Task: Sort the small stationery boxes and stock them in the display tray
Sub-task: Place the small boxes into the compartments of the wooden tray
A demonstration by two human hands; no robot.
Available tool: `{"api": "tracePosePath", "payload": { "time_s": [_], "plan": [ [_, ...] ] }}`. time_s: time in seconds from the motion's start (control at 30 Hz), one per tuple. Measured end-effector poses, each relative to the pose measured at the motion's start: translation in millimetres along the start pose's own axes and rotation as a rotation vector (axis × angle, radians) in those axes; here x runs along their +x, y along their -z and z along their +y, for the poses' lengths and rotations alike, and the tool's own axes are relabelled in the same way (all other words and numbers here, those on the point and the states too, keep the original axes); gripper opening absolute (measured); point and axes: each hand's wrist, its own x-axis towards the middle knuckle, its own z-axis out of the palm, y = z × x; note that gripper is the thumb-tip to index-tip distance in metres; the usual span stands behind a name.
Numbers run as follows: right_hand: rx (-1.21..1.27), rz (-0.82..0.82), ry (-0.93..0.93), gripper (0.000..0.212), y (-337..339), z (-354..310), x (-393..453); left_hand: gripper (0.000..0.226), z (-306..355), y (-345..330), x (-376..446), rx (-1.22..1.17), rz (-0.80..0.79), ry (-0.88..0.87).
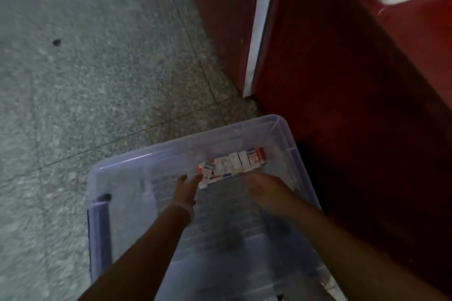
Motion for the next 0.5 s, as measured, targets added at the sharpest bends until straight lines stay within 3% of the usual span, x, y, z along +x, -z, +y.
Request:
{"api": "tracePosePath", "payload": {
  "time_s": [0.23, 0.4, 0.5],
  "plan": [
    [0.12, -0.009, 0.04, 0.022, -18.8, 25.9, 16.6, 0.079, -10.1, -15.4, 54.0, 0.054, 0.069, -0.021],
    [0.204, -0.004, 0.045, 0.026, -19.5, 33.9, 23.1, 0.062, -14.7, -26.5, 80.7, 0.1, 0.026, -0.066],
    [0.206, -0.014, 0.042, 0.025, -19.2, 33.4, 26.8, 0.037, -9.5, -27.4, 86.0, 0.107, -0.025, -0.066]
  ]
}}
